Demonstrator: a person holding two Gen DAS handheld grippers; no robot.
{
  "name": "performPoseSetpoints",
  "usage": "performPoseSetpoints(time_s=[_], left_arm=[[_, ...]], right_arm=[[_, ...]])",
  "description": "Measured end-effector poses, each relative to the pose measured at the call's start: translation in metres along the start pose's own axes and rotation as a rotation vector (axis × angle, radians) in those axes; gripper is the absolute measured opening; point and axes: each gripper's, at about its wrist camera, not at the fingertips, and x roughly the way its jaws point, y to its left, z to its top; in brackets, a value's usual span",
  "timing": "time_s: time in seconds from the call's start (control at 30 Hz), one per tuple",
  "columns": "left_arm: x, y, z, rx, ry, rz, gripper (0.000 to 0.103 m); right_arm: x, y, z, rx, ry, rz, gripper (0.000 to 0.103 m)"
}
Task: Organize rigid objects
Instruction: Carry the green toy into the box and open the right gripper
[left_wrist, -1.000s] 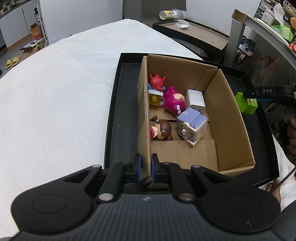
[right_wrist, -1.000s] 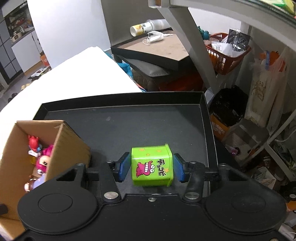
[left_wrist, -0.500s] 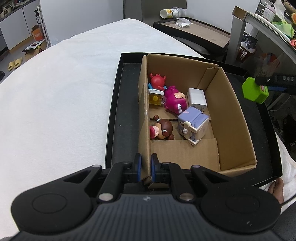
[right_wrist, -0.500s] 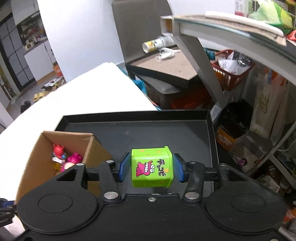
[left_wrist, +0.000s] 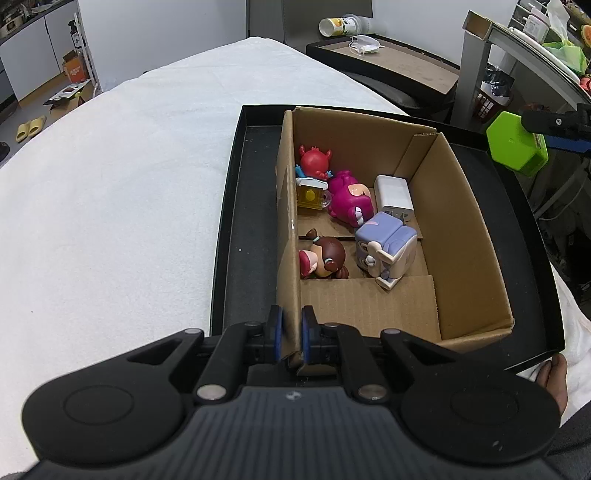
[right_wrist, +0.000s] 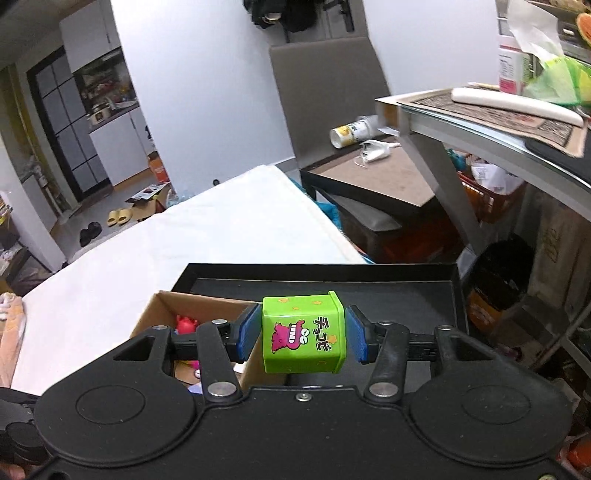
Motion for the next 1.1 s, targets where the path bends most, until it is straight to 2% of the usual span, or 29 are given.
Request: performPoseSetpoints(time_s=[0.3, 0.57, 1.1], left_arm=[[0.001, -0.001, 0.0, -0.005, -0.002, 0.003, 0.009], [0.001, 0.001, 0.0, -0.007, -0.001, -0.007, 0.01], [0.0, -0.001, 0.002, -0.006, 0.005, 0.001, 0.01]], right_arm=[[0.001, 0.028, 0.003, -0.036, -0.031, 0.052, 0.048], [0.019, 0.07, -0.005, -0.154, 0.007, 0.099, 0.048], [0.033, 0.09, -0.021, -0.259, 0.082, 0.033, 0.049]])
